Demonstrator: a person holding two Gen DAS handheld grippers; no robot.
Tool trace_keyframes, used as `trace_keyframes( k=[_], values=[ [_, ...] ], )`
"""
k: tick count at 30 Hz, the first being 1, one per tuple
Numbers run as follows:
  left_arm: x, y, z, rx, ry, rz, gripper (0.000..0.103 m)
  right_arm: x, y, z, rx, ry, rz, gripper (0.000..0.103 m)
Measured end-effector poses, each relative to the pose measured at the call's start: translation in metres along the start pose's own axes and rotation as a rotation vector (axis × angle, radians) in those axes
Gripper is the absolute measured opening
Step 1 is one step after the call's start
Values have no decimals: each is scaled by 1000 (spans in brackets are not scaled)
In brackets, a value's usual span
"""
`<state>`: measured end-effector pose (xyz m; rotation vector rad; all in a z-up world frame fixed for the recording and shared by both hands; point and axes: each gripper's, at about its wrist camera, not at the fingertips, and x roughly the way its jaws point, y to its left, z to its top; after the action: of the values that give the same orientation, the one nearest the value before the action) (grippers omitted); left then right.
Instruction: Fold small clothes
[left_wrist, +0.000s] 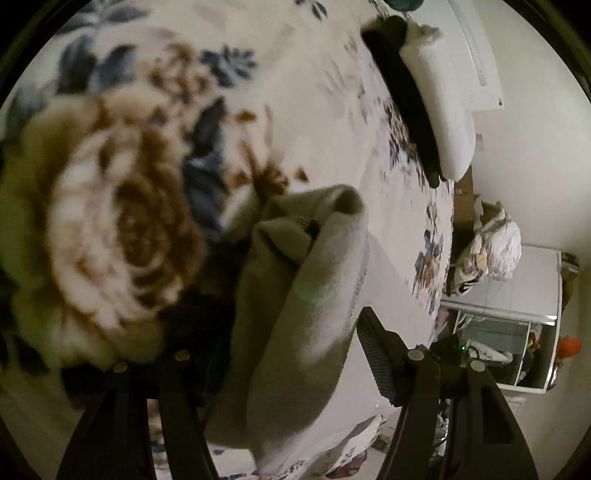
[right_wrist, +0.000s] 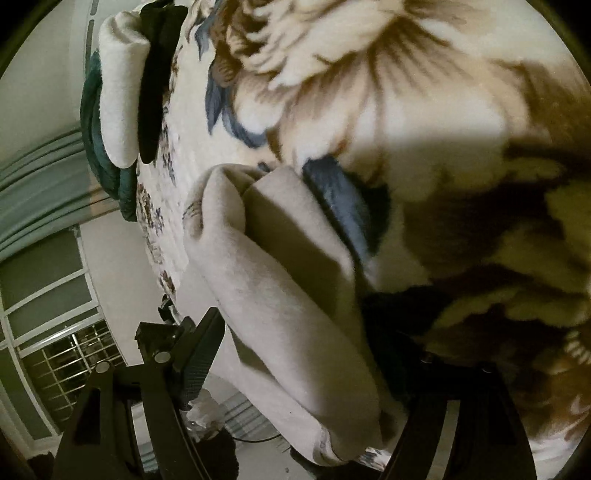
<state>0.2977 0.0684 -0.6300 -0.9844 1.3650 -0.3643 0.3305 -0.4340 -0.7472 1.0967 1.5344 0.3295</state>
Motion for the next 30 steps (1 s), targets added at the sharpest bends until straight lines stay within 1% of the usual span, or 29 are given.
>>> trace_keyframes(
  k=[1,2,3,4,5,6,8,13,16,20,22,24,26,30],
  values=[
    [1,-1,-1,-1,-7,3,62,1,0,0,-3,-1,3,78],
    [-1,-3,-2,2,-27,7,59,2,3,0,-9,-4,1,61],
    [-4,-5,-3,12,-45,10,50,3,5,0,-18,-10,-11,49],
    [-5,-10,-3,30,-57,17,24,4,7,-1,-25,-17,-24,33],
    [-8,-16,-4,55,-64,34,21,5,12,-1,-33,-31,-43,24],
    [-10,-21,-4,74,-77,48,20,4,15,-2,-40,-40,-48,20],
    [-17,-33,-6,111,-94,70,18,0,22,-5,-53,-60,-47,17],
    [-31,-64,0,162,-106,103,17,-18,56,-14,-84,-106,-61,15],
    [-45,-88,16,202,-124,106,17,-33,84,-14,-109,-131,-57,15],
    [-64,-128,49,238,-156,94,17,-64,136,-5,-157,-183,-38,15],
    [-71,-153,72,259,-175,89,17,-75,165,7,-180,-211,-37,15],
    [-75,-182,98,296,-202,88,18,-84,198,27,-201,-235,-26,15],
    [-76,-211,126,345,-231,105,18,-91,229,54,-230,-265,-21,15],
    [-67,-265,186,458,-312,177,18,-93,281,117,-280,-312,-10,15]
  ],
)
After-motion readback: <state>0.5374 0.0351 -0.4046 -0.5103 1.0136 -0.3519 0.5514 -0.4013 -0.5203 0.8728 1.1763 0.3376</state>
